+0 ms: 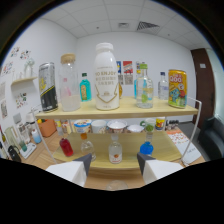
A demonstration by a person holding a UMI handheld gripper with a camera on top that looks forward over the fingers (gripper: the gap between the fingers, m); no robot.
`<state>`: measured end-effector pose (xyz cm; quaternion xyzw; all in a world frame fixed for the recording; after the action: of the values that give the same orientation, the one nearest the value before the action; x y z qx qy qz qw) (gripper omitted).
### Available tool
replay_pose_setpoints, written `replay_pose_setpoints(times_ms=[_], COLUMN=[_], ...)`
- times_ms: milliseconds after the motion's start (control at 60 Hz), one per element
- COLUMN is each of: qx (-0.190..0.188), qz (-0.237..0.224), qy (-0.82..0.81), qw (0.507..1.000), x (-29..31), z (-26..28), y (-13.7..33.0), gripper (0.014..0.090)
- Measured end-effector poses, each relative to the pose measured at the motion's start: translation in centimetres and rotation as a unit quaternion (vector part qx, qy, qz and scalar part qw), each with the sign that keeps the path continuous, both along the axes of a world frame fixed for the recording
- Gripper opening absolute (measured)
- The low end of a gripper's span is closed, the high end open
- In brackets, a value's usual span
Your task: Make me a cup of Mojito.
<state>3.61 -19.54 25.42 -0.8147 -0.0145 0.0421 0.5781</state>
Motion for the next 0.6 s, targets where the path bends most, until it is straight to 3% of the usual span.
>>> replay_pose_setpoints(times_ms=[333, 600], qx=[-0.059, -0.075], qz=[-0.004, -0.002], qy=[-0.018, -0.018], qw=[0.998, 0.997], x=[-0.8, -0.6], z=[-5.2, -7.6], y=[7.3, 8.1], gripper=[0.0673, 0.0357])
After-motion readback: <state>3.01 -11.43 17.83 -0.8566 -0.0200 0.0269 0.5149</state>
